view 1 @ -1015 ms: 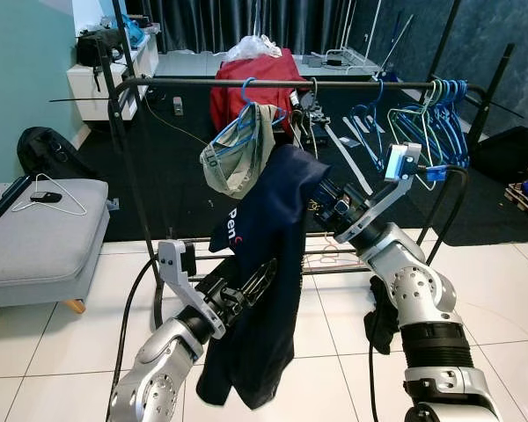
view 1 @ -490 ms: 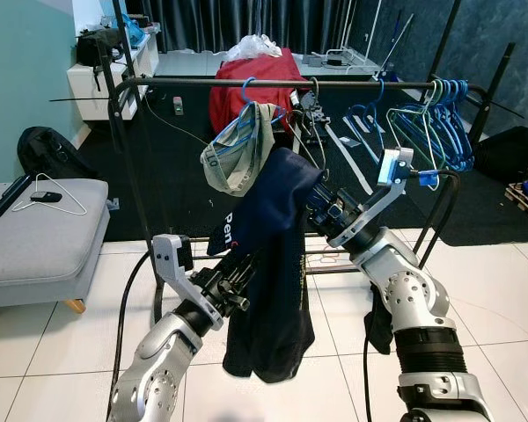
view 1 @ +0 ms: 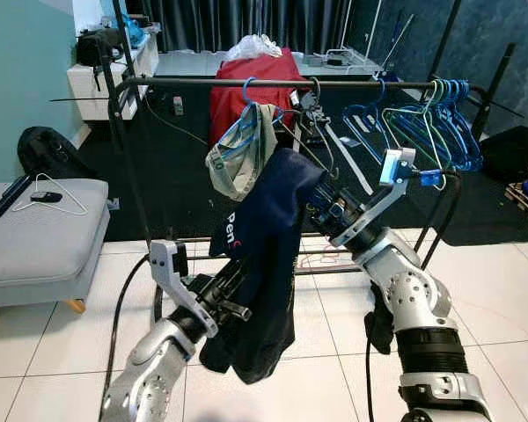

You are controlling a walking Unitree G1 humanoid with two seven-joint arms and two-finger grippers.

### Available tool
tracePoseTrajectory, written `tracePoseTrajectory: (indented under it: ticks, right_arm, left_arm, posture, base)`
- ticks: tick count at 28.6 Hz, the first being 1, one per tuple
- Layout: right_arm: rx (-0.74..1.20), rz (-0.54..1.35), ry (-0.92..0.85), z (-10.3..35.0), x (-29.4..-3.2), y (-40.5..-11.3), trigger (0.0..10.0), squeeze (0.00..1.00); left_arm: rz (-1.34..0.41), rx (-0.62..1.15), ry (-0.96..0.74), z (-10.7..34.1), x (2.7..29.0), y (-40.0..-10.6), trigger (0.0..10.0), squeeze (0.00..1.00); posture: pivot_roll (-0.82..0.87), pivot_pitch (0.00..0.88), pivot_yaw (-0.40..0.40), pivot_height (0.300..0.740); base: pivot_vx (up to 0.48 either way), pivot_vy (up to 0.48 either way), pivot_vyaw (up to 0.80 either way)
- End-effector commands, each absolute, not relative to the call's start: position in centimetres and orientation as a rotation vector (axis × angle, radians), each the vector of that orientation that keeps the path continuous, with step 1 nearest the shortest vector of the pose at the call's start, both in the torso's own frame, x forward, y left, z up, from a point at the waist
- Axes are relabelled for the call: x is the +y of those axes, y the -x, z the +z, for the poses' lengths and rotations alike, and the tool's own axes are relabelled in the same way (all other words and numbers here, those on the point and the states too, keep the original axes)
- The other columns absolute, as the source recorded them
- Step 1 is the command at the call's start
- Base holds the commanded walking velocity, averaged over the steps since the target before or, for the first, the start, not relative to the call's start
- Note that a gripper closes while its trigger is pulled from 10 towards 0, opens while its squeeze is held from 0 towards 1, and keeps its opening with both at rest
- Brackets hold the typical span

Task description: Hang hanger

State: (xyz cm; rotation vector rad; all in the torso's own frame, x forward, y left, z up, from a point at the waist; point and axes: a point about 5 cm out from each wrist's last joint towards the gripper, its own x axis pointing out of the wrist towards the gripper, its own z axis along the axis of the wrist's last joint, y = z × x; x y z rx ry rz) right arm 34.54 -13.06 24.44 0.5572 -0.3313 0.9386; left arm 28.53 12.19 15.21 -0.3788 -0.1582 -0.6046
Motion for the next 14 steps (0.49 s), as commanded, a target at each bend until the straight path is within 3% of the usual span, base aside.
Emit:
tracePoseTrajectory:
  ticks: [1,5,10,14]
  right_arm:
    - [-0.307,0.774,-0.467,23.1,-14.5,-35.3,0.0,0.0]
    - [-0.268,0.687,-0.458,21.3,-15.1,-35.2,0.0,0.0]
    - [-0.248,0.675,-0.487,20.1,-14.8,-34.6,0.0,0.0]
    - [-0.2,0.635,-0.511,18.2,-14.0,-34.0,0.5,0.0]
  left_arm:
    - [-0.516,-0.14,0.231,15.2,14.2,-29.2,0.0,0.0]
    - [-0.509,-0.146,0.033,17.0,16.7,-29.7,0.0,0.0]
    - [-0.549,-0.156,-0.031,18.9,18.1,-29.6,0.0,0.0]
    - [-0.693,-0.1,-0.058,20.4,18.7,-28.8,0.0,0.0]
  posture:
    - [0.02,0.061,-0.035,0.74]
    - [0.03,0.066,-0.037,0.74]
    - [0.04,0.068,-0.034,0.74]
    - [0.04,0.07,-0.031,0.74]
  base:
    - [0.0,0.0,0.0]
    - [0.0,0.0,0.0]
    - [0.0,0.0,0.0]
    - [0.0,0.0,0.0]
